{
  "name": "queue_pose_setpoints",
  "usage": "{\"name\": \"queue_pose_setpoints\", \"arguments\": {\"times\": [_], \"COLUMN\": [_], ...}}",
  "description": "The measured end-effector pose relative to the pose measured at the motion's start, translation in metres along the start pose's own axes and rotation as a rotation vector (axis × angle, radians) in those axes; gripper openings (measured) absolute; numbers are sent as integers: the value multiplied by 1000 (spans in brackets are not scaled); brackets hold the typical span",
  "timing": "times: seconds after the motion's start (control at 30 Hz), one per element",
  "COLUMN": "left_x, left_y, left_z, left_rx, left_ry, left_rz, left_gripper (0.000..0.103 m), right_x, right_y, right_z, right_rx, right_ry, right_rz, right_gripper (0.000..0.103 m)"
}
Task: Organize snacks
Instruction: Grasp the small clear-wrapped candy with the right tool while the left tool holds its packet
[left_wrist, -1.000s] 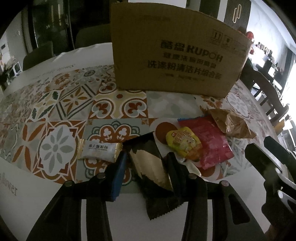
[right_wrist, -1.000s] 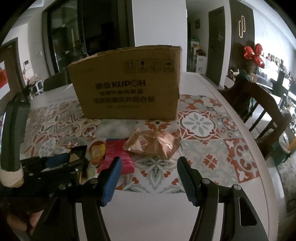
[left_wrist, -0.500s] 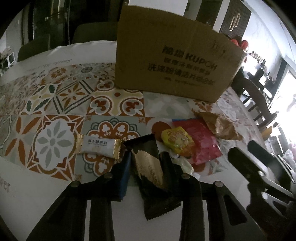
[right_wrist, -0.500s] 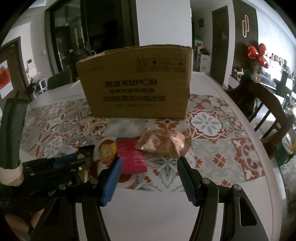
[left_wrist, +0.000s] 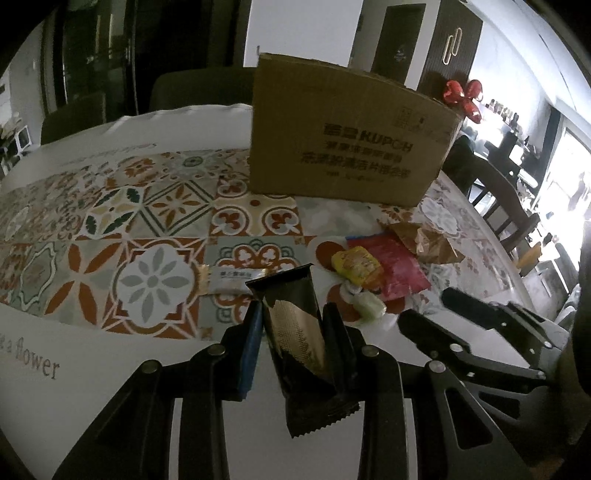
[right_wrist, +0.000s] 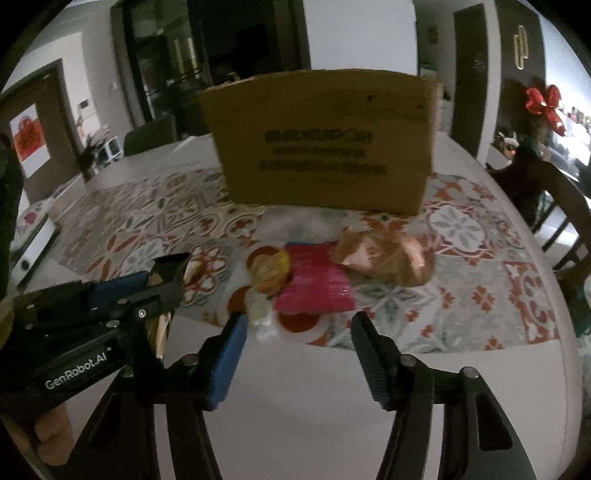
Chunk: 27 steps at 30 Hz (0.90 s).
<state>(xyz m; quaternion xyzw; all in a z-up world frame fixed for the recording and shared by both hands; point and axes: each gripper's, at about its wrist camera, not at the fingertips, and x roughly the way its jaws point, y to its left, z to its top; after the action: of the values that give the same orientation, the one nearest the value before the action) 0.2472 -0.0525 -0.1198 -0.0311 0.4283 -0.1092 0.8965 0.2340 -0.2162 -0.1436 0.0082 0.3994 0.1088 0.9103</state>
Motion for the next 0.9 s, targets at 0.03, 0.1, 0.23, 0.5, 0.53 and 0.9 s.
{"name": "queue_pose_setpoints", "arguments": {"times": [0.03, 0.1, 0.23, 0.5, 0.53, 0.9], "left_x": [-1, -1, 0, 2, 2, -6], "left_y": [3, 7, 17, 22, 22, 19], "left_z": [0, -1, -1, -2, -2, -1], "left_rx": [-5, -12, -31, -37, -37, -29], "left_ry": [0, -2, -2, 5, 5, -13], "left_rz": [3, 10, 17, 9, 8, 0], "left_gripper": [33, 33, 33, 33, 33, 32], "right_x": [2, 8, 19, 38, 40, 33], "right_y": [2, 6, 16, 24, 25, 27], "right_z": [0, 0, 2, 7, 7, 7], "right_rx": [-2, -4, -22, -49, -53, -51], "right_ry": [9, 26, 40, 74, 80, 64], "right_rz": [11, 30, 44, 45, 39, 30], "right_gripper": [53, 50, 44, 34, 34, 20]}}
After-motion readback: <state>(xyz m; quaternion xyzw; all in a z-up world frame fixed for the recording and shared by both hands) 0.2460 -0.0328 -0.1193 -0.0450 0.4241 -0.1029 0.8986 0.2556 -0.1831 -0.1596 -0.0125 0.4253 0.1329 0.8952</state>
